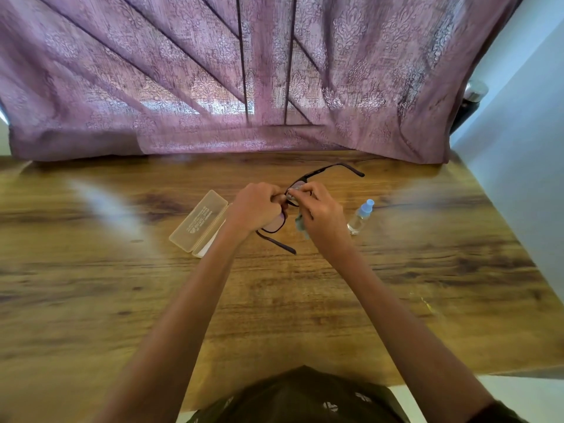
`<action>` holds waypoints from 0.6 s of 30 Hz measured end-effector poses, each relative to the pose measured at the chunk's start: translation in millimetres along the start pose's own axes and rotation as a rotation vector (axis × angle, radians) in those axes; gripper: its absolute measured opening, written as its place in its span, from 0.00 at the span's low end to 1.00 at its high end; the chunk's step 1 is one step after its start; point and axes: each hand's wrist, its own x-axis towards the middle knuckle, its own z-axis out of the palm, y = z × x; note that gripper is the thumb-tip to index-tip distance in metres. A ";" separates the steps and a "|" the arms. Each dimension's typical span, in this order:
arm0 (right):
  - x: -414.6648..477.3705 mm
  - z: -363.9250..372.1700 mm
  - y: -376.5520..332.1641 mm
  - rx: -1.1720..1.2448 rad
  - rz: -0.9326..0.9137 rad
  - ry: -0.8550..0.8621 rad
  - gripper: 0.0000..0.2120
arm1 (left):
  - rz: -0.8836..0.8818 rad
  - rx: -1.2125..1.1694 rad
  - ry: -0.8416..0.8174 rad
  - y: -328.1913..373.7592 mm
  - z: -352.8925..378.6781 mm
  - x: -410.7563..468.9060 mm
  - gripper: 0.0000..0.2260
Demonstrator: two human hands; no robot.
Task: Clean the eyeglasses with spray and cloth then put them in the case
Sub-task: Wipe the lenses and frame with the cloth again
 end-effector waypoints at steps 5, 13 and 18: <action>5.2 -1.6 3.1 -0.057 0.071 0.030 0.11 | -0.014 -0.036 0.001 2.7 0.7 -0.2 0.12; -1.1 -0.7 0.7 0.000 -0.036 -0.025 0.09 | -0.012 -0.024 -0.016 1.2 2.0 0.7 0.12; 6.9 -0.6 6.2 -0.049 0.030 0.005 0.11 | -0.008 -0.041 0.001 1.1 3.7 1.2 0.12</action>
